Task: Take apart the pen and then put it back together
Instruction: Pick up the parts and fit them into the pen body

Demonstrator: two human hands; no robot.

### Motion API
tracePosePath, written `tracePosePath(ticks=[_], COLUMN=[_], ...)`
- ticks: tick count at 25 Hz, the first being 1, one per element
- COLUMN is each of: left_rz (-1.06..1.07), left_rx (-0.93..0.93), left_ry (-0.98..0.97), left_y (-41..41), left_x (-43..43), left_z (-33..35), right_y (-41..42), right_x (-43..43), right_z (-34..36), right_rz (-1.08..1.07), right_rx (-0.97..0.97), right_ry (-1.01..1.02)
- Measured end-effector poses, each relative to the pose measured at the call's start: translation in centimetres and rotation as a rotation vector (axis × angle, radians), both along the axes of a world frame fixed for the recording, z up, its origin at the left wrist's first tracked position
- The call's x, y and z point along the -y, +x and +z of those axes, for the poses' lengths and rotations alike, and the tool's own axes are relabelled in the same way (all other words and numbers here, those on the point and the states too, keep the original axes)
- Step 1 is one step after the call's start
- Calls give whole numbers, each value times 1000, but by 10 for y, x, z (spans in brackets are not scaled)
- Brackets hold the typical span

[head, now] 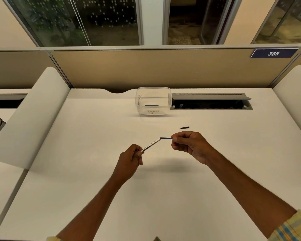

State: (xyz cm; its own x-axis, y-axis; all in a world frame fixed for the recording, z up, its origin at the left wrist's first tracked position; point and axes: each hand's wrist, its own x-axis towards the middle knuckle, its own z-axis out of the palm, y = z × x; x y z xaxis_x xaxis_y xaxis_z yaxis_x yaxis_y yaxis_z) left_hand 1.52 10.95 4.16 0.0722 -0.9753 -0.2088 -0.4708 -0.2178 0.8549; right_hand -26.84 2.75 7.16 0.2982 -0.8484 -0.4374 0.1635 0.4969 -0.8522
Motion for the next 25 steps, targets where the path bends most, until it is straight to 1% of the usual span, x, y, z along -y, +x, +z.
tracePosePath(ticks=[8, 11, 17, 20, 25], left_rz=[8, -1, -30, -57, -79], left_rx=[-26, 2, 71, 90, 64], left_ry=[-2, -4, -1, -12, -10], left_y=[3, 5, 7, 5, -1], left_x=[-4, -5, -4, -3, 0], left_z=[3, 4, 7, 8, 7], right_y=[2, 1, -2, 3, 14], right_x=[-3, -3, 1, 1, 0], right_z=[4, 5, 10, 12, 13], right_rz=[21, 46, 137, 167, 196], right_rx=[-23, -93, -296, -347, -377], right_ry=[-11, -58, -175, -220, -261])
